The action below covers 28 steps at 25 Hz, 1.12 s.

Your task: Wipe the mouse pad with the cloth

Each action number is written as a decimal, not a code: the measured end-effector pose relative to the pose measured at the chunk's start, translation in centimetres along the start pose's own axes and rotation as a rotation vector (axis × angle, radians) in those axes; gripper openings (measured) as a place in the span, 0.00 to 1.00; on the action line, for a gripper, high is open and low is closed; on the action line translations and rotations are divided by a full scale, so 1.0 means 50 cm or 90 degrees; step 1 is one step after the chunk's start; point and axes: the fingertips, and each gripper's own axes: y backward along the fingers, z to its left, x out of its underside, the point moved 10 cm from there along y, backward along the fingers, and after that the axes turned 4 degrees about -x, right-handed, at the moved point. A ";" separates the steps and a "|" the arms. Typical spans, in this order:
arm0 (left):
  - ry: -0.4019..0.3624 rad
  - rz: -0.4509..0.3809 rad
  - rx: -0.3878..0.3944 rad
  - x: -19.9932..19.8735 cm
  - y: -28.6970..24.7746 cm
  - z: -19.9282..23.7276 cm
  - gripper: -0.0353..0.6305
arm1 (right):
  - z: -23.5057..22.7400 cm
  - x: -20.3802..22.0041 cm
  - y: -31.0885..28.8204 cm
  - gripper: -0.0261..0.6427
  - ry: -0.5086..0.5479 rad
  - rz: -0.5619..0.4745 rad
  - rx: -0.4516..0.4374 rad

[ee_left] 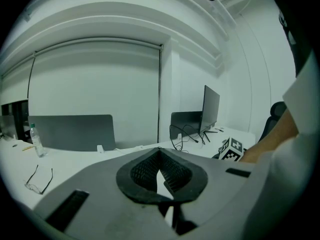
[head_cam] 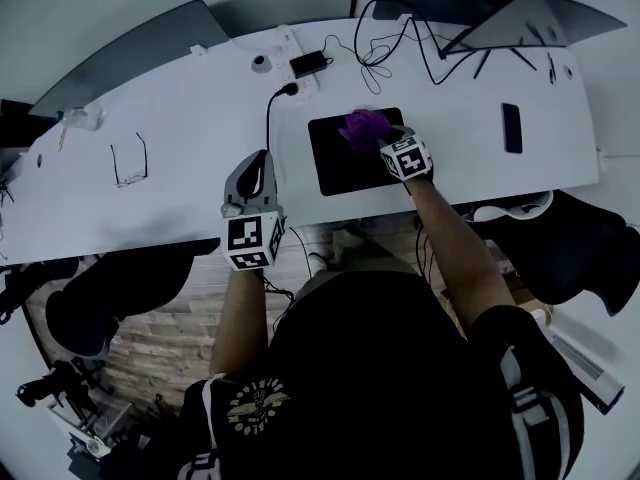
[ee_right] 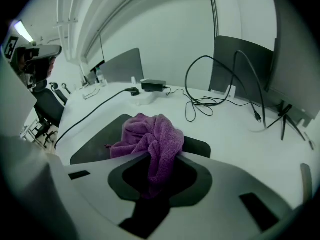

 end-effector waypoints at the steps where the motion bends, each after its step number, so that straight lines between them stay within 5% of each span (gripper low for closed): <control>1: 0.000 0.002 0.001 -0.002 0.000 -0.001 0.06 | -0.010 0.005 0.005 0.16 -0.002 0.003 0.009; 14: -0.016 -0.031 0.021 -0.041 0.033 -0.023 0.06 | -0.078 0.059 0.104 0.16 0.020 0.032 0.130; 22: -0.014 -0.046 0.030 -0.044 0.073 -0.021 0.06 | 0.109 -0.020 0.256 0.16 0.083 -0.150 0.028; 28: -0.019 -0.043 0.043 -0.030 0.098 -0.029 0.06 | 0.281 -0.053 0.249 0.16 0.164 -0.179 -0.067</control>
